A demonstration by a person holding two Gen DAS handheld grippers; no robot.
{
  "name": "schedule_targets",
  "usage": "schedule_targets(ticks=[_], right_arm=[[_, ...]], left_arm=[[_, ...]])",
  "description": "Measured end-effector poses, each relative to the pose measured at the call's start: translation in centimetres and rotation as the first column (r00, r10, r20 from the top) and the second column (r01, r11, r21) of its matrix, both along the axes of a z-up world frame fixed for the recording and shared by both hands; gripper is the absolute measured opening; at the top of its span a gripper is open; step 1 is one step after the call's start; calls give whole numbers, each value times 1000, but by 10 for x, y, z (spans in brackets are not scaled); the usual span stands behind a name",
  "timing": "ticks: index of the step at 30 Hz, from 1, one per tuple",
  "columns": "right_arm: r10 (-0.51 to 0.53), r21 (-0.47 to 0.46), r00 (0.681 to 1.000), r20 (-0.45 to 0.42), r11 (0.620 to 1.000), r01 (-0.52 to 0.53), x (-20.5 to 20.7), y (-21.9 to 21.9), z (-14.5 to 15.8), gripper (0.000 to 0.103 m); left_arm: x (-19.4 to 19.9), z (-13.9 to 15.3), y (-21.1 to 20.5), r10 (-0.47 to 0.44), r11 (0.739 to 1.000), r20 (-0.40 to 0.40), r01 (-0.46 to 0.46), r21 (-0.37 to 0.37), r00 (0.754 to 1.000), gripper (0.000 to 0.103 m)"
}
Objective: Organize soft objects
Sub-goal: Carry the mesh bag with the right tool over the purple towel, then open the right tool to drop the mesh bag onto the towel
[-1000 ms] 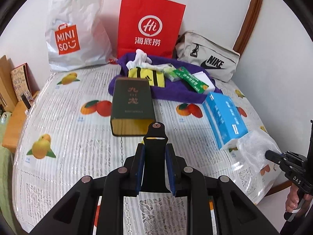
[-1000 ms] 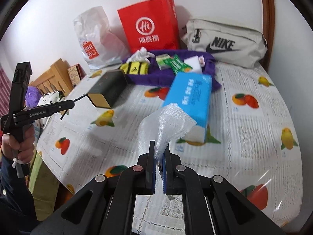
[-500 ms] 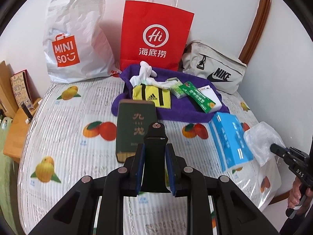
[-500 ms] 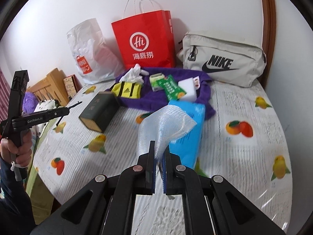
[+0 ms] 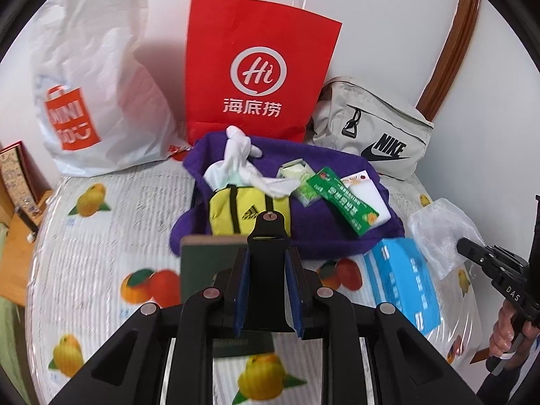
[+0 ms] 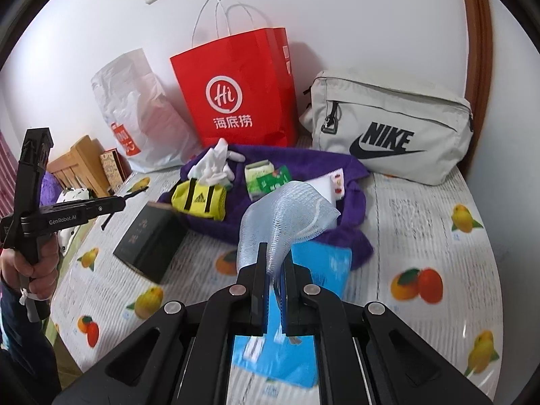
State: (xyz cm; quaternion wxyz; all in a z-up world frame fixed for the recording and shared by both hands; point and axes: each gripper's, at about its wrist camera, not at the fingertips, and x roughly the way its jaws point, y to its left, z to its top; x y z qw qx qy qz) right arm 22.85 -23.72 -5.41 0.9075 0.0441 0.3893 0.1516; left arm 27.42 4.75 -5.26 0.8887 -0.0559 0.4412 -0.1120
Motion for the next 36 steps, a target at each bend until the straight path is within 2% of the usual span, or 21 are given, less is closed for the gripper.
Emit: schedule_targets(ticks=[18,28,36], right_arm=[[-7,4,999,-34,1000,7,98,7,-18,5],[-12,-18,997,-72,1000,11,144,15,-32,5],[-3,-16,994,-111,1000,1,170,20,-48,5]], left_arm=[[80,-16,-19,-22,1000,-34,22,2,999,21],[122,-25,-33,-43,999,-64,41,-28,997,21],[152,-46,-59,-96,995,-128,92,-39,987,21]])
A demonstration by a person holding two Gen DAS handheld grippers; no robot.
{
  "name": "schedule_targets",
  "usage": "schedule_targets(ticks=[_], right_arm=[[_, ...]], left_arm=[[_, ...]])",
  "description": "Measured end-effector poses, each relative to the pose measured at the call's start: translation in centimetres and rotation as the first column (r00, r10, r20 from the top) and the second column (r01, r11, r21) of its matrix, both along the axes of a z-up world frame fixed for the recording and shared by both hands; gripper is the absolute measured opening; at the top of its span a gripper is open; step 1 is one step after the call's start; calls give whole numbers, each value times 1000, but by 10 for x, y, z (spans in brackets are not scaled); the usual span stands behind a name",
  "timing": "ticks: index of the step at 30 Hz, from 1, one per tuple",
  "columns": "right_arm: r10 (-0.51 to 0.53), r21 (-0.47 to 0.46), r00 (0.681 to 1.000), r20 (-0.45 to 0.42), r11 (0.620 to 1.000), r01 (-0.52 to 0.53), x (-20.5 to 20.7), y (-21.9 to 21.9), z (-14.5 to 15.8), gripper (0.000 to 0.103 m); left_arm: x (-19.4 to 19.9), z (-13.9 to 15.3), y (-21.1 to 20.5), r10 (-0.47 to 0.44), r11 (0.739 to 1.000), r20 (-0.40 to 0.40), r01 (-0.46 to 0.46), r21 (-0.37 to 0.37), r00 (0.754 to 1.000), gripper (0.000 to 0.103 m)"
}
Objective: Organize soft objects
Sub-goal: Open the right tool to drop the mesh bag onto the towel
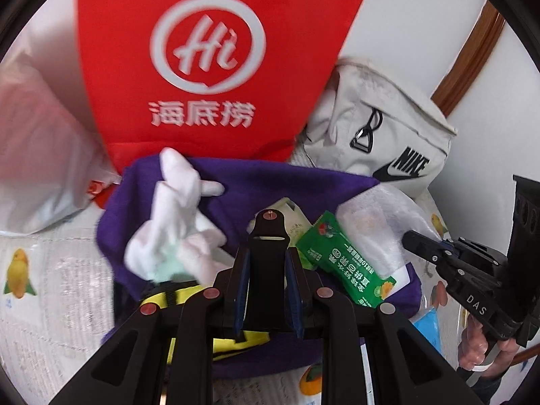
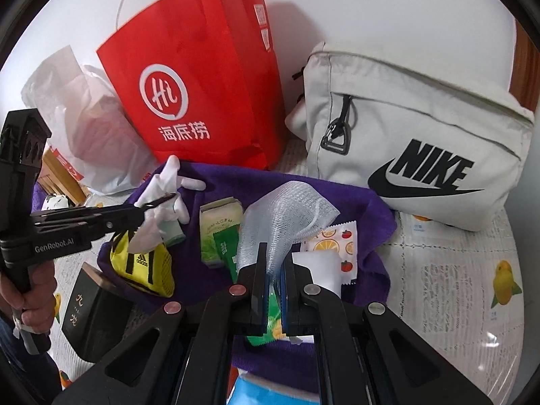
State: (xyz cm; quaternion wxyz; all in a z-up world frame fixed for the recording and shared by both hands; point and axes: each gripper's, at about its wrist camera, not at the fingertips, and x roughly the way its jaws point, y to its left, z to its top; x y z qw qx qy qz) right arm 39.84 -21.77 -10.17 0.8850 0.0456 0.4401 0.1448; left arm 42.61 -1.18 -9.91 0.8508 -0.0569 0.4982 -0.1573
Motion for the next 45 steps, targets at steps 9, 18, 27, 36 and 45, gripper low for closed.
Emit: schedule_targets(ticks=[9,18,27,36,45], right_arm=[[14,-19,998,-56,1000,-15,15,0,-21,5],[19,-23,995,-94,1000,-22,22,-1,-30,10],[44,-6,996,-76,999,-45,11,-1,-25,53],[31,25,998,-61,999,-29,-2,-10,-10,66],[-37,-30,999,-18,999,36,-37,-15,13,85]], left_arm=[[14,-25,-15,-15,1000,-56,16,19,998,21],[19,-38,-23,-16,999,-97,19,31,995,21],[16,-32,-23,-10,998,-91,16,66,996,50],[-4,-6,-23,0,994,-52,6,113,999,67],[-49,28,-16,-4,986,13,2,165,1000,95]])
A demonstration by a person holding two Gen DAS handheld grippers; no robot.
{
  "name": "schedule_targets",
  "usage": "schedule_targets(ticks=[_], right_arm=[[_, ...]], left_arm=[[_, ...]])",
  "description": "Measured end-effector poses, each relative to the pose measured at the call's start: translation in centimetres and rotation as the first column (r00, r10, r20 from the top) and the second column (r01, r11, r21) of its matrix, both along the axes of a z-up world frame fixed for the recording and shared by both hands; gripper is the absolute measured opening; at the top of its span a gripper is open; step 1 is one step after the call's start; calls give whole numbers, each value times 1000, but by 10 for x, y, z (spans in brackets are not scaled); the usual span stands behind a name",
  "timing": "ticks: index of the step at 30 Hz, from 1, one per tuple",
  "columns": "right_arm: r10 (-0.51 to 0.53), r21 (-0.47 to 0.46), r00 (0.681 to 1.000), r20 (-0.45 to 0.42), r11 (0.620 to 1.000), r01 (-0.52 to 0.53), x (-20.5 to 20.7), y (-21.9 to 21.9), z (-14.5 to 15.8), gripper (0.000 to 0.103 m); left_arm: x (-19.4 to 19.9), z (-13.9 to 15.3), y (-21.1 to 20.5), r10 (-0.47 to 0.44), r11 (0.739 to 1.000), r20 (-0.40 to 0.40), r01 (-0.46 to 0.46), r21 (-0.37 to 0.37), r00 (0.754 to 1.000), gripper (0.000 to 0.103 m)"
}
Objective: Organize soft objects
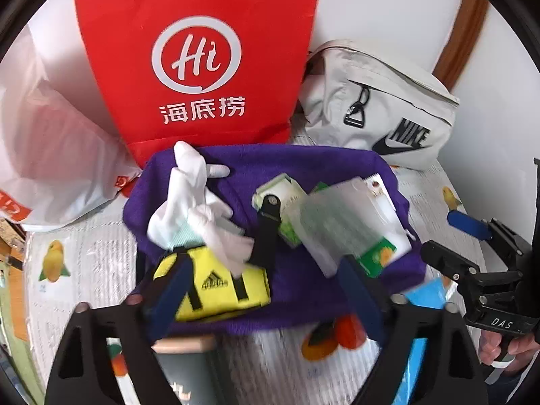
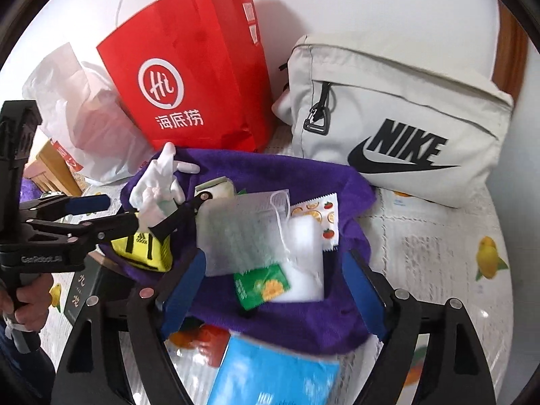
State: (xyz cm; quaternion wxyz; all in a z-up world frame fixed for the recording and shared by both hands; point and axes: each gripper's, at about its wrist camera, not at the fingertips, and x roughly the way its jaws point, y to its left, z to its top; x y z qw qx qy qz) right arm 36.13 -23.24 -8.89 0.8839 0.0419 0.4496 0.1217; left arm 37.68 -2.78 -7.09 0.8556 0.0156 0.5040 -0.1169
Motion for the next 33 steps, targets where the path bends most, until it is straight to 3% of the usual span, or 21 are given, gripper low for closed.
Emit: schedule_targets(ticks=[3,6,14,33], right_arm=[[-8,0,999,31,1000,8,-19,2,9,95],[-14,-14,997,71,1000,15,-42,5,18,98],[-43,8,997,71,999,43,-103,6,31,99],[-87,-12,982,166,996,90,-278,13,57,99]], left_arm=[[-19,7,1,3,1000,20,-3,18,1000,95],[-42,16,4,10,1000,36,-10,9,999,96],[-123,35,16,79,997,93,-77,-24,993,97],[-299,56,26,160,985,256,-170,17,953,97]])
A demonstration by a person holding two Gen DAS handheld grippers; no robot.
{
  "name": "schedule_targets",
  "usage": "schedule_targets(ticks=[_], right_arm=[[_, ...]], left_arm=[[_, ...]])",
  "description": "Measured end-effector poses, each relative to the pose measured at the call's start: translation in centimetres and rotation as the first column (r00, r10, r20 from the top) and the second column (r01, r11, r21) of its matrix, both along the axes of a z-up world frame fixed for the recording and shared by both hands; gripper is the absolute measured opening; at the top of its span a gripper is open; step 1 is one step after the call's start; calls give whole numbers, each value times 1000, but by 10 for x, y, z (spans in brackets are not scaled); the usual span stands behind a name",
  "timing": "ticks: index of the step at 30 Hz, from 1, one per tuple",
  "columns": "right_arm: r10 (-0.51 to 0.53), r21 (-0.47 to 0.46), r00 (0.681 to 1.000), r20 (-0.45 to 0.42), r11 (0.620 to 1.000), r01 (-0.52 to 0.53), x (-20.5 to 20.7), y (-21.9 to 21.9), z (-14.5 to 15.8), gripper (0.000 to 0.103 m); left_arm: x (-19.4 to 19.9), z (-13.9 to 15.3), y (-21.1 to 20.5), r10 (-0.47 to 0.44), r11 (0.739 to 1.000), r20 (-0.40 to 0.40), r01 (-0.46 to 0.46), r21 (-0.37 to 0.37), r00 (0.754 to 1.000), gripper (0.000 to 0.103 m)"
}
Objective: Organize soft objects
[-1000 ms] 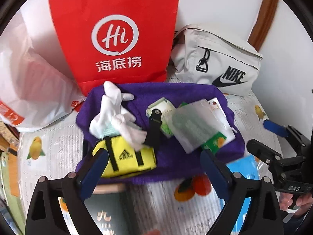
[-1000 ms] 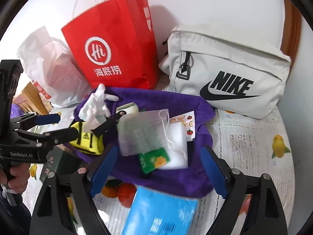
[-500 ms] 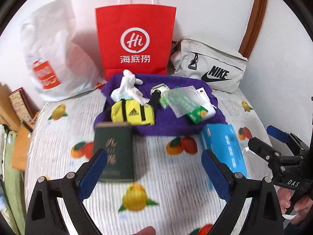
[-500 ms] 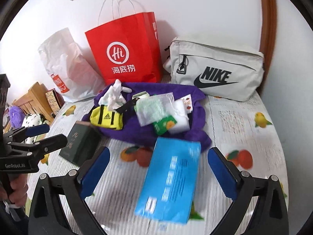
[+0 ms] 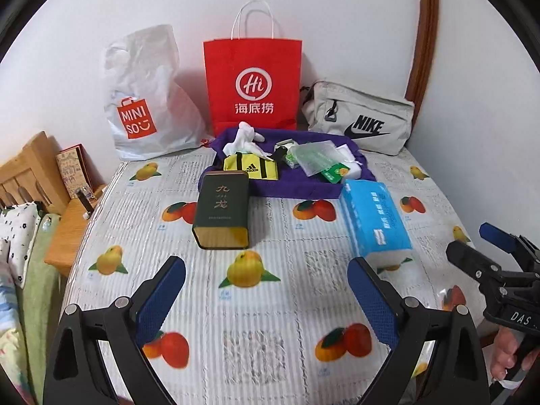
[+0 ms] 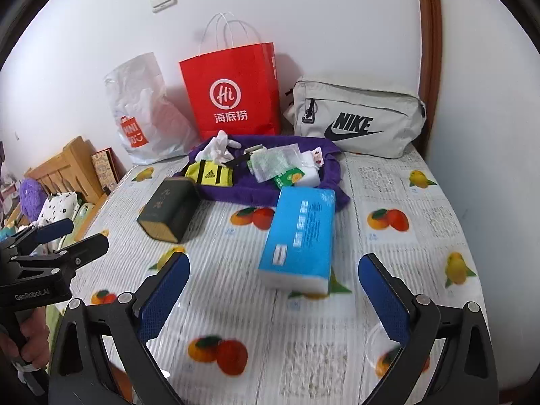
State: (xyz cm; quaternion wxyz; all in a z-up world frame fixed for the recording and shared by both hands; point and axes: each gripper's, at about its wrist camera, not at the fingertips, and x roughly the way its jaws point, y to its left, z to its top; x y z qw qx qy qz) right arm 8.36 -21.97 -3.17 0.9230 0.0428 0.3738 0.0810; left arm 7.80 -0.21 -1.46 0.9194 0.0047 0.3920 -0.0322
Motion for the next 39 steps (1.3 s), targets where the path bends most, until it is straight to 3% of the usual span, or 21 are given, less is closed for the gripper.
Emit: schedule_targets(ticks=[8,14,39], right_arm=[[-3,-14,998,59,1000,4,-54,-6,6,99],[-11,-7,997,76,1000,12,-70,-9,11,99],[-23,-9,998,50,1000,24,-70,-14,1,99]], left_arm=[[-43,9,-11,-25,1000,47,25,2,999,97],[-56,15,-12,-17,1000,64,16,13,998,97],[-56,11,-9,-13,1000,57,13,7,998,97]])
